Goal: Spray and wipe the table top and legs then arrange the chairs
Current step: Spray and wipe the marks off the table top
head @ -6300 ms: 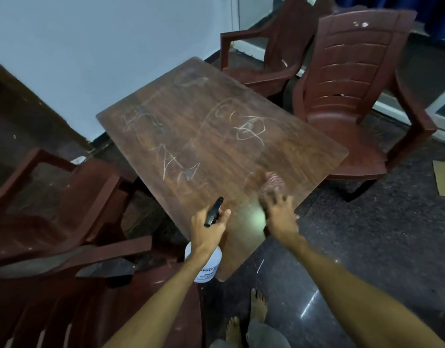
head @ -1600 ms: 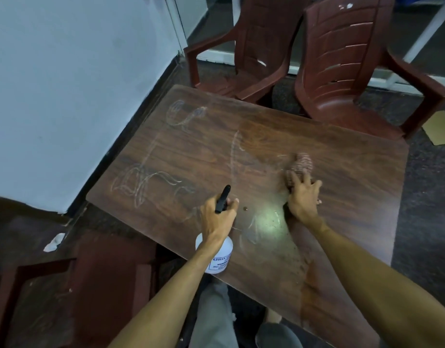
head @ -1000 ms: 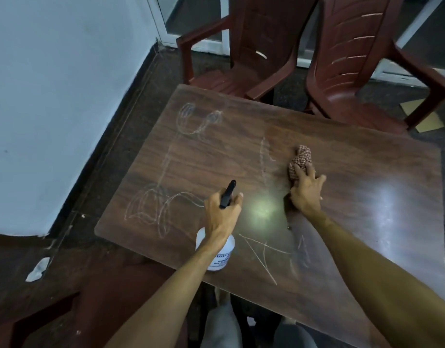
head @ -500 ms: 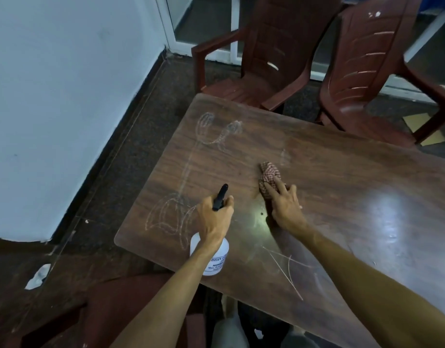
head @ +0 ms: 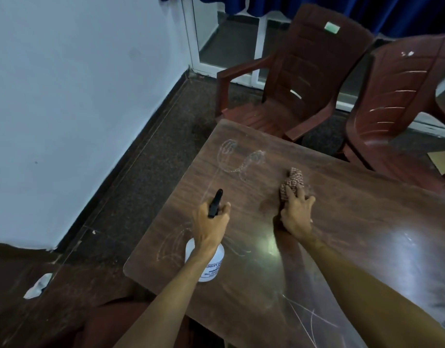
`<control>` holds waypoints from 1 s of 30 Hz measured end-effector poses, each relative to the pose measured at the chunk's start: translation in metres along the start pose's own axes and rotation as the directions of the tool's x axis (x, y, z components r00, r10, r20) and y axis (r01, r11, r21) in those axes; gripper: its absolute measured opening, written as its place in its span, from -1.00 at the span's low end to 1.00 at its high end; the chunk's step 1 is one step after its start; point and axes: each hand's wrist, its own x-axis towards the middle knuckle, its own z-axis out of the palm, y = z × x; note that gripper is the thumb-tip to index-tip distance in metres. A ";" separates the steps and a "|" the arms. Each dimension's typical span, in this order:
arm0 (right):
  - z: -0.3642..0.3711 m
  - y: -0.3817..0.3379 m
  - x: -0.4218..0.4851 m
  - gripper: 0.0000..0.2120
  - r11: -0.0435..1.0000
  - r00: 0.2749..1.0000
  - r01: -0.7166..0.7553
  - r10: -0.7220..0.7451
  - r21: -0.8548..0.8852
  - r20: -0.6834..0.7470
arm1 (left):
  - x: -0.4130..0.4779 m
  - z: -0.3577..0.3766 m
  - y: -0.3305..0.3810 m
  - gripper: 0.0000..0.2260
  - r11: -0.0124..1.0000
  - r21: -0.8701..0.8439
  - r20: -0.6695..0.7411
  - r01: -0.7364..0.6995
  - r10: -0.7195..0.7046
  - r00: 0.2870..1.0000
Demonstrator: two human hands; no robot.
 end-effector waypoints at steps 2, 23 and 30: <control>0.011 -0.017 0.004 -0.25 0.967 0.966 0.250 -0.246 -0.052 0.083 | 0.006 0.006 0.003 -0.58 1.000 0.016 -0.001 0.011 -0.011 1.000; 0.026 -0.054 0.086 -0.22 0.793 0.787 0.609 -0.606 0.014 0.116 | 0.066 0.032 0.036 -0.61 0.999 0.055 -0.200 0.002 0.009 0.980; 0.024 -0.092 0.143 -0.32 0.875 0.873 0.483 -0.482 0.003 0.077 | 0.099 0.012 0.041 -0.85 0.999 -0.009 -0.158 -0.052 0.049 0.986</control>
